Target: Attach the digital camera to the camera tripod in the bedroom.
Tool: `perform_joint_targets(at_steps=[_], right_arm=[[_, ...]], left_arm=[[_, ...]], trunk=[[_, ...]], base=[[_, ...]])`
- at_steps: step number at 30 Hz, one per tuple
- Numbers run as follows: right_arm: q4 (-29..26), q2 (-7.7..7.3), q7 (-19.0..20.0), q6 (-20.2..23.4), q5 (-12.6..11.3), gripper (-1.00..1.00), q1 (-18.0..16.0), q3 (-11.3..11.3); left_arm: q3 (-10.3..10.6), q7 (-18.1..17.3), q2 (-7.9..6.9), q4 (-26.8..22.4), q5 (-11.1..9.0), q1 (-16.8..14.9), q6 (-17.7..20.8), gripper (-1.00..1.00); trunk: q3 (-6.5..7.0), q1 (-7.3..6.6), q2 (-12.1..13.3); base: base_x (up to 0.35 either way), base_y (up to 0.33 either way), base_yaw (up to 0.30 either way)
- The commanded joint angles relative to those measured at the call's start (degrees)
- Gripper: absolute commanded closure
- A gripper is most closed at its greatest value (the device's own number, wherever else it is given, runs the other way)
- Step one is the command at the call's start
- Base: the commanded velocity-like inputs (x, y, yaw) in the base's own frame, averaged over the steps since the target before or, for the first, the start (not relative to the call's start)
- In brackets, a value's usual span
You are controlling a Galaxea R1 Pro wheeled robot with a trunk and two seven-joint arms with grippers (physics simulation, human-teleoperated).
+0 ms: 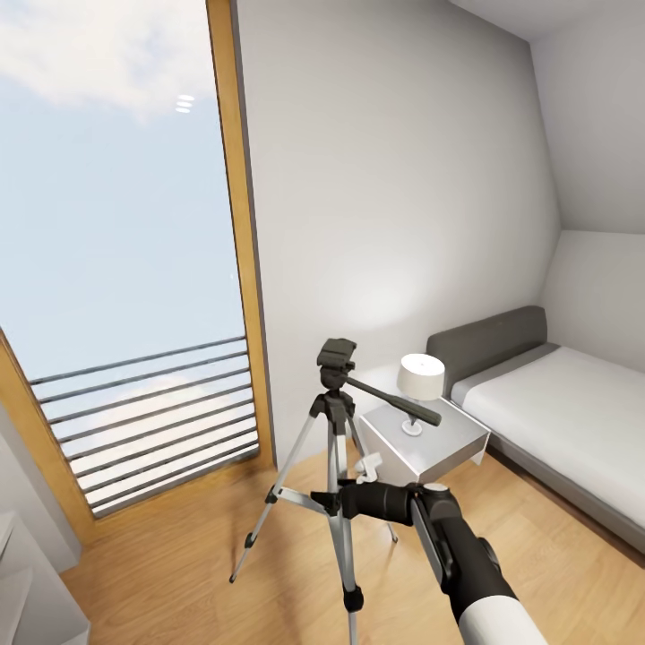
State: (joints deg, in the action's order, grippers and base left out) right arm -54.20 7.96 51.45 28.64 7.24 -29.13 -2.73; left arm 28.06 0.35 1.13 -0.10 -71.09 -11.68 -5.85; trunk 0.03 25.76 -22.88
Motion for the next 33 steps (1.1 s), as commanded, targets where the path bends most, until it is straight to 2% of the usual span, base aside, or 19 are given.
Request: perform_joint_targets(at_steps=[1, 11, 33], right_arm=[[0.02, 0.12, 0.35, -0.04, 0.63, -1.00, -0.03, -0.30], [1.62, 0.09, -3.14, -4.56, 0.72, -1.00, -0.05, -0.28], [1.91, -0.27, -3.90, -5.23, 0.76, -1.00, -0.05, -0.34]], left_arm=[[0.50, 0.11, 0.01, 0.01, -0.31, -0.01, -0.12, 1.00], [0.50, 0.09, 0.01, 0.01, -0.28, -0.01, -0.12, 1.00], [0.50, 0.12, 0.01, 0.02, -0.28, -0.01, -0.12, 1.00]], trunk=[[-0.02, 0.02, -0.04], [-0.02, 0.02, -0.04], [-0.02, 0.02, -0.04]], base=[[0.000, 0.000, 0.000], [0.000, 0.000, 0.000], [0.000, 0.000, 0.000]])
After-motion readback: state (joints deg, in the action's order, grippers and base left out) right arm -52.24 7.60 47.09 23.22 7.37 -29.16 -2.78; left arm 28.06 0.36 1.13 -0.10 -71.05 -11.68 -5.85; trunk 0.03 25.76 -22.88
